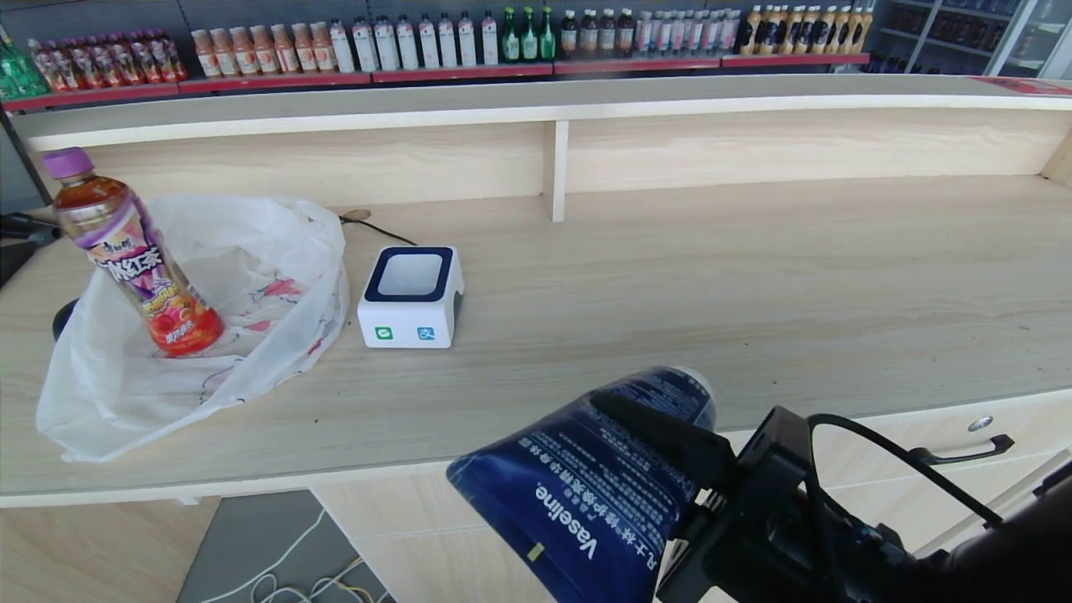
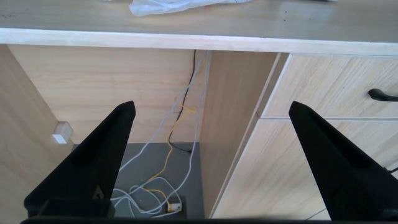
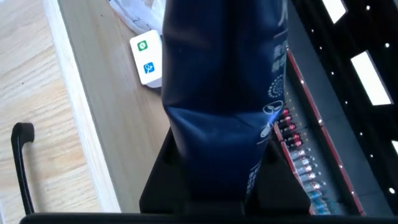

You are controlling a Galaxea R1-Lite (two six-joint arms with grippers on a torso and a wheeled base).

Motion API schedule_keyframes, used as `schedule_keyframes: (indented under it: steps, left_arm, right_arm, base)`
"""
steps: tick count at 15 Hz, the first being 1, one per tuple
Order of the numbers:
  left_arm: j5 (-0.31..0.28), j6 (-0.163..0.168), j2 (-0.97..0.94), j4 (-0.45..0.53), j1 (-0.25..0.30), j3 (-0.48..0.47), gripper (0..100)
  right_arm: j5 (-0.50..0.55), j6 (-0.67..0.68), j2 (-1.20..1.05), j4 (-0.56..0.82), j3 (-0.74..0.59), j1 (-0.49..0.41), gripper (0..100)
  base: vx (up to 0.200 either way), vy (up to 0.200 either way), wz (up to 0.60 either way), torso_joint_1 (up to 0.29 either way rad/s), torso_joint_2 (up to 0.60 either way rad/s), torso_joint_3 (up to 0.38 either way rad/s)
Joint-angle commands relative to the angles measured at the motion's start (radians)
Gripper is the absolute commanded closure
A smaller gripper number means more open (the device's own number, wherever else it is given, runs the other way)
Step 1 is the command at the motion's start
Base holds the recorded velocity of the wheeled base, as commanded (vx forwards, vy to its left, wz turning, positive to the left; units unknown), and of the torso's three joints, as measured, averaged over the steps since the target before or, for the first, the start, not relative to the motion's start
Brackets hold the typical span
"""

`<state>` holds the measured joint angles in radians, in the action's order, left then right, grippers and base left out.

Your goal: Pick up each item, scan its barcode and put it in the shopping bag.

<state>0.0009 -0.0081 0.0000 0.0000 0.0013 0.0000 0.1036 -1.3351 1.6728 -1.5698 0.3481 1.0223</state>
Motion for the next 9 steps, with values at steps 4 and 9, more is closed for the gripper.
schedule_keyframes:
  steps: [4,9]
  left_arm:
    - [-0.001,0.0,0.0,0.0,0.0,0.0,0]
    - [-0.001,-0.001,0.0,0.0,0.0,0.0,0]
  right_arm:
    - [-0.127,-0.138,-0.011,-0.001,0.051,-0.002,100]
    - [-0.182,-0.305,-0.038,-0.001,0.084,-0.005,100]
  base:
    - [0.0,0.0,0.0,0.0,0.0,0.0]
    - [0.0,0.0,0.0,0.0,0.0,0.0]
